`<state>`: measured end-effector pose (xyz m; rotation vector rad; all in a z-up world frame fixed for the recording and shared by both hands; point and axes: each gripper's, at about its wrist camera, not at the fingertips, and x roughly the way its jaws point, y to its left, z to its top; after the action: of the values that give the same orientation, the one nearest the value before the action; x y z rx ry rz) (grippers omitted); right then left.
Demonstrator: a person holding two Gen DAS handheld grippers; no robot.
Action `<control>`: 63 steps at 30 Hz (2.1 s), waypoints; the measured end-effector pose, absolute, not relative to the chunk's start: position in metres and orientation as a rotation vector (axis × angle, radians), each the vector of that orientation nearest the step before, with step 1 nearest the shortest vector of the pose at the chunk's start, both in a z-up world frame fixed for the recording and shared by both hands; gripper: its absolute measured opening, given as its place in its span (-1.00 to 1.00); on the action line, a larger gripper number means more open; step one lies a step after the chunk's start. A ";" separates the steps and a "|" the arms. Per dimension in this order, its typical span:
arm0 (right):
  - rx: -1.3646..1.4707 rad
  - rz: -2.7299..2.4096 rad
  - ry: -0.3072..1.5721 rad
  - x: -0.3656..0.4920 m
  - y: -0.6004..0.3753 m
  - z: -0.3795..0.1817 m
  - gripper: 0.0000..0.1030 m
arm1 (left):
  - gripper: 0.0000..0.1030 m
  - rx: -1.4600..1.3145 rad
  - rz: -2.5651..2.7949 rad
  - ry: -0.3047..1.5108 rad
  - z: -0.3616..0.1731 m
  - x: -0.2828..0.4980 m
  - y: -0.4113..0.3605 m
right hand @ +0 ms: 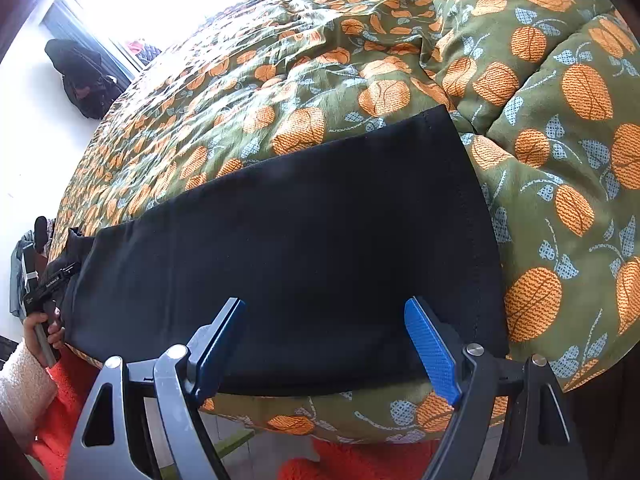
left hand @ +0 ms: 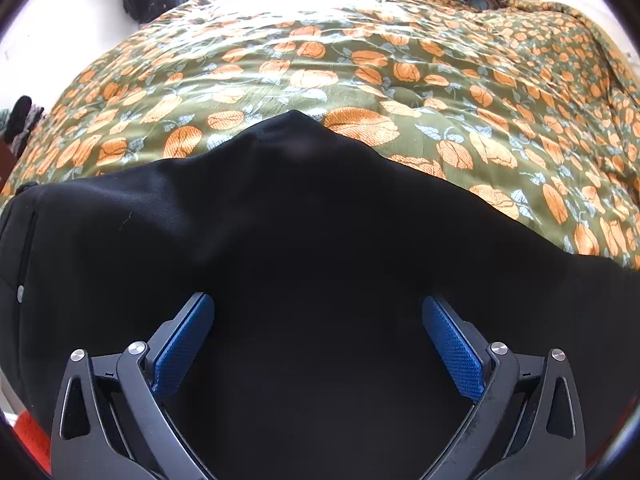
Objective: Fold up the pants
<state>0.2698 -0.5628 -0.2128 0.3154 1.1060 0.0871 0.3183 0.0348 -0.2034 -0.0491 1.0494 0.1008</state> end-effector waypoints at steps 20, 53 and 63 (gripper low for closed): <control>0.308 0.079 1.107 0.271 -0.562 -0.212 0.59 | 0.96 0.115 -0.290 1.023 -0.145 0.316 -0.135; 0.326 0.091 1.097 0.269 -0.563 -0.213 0.59 | 0.98 0.375 -0.354 1.074 -0.202 0.216 -0.202; 0.327 0.096 1.096 0.269 -0.564 -0.213 0.59 | 0.98 0.365 -0.334 1.091 -0.203 0.217 -0.203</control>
<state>0.2688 -0.5643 -0.2129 0.3266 1.0955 0.0963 0.2168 -0.2035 -0.2026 0.3653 1.0908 -0.3344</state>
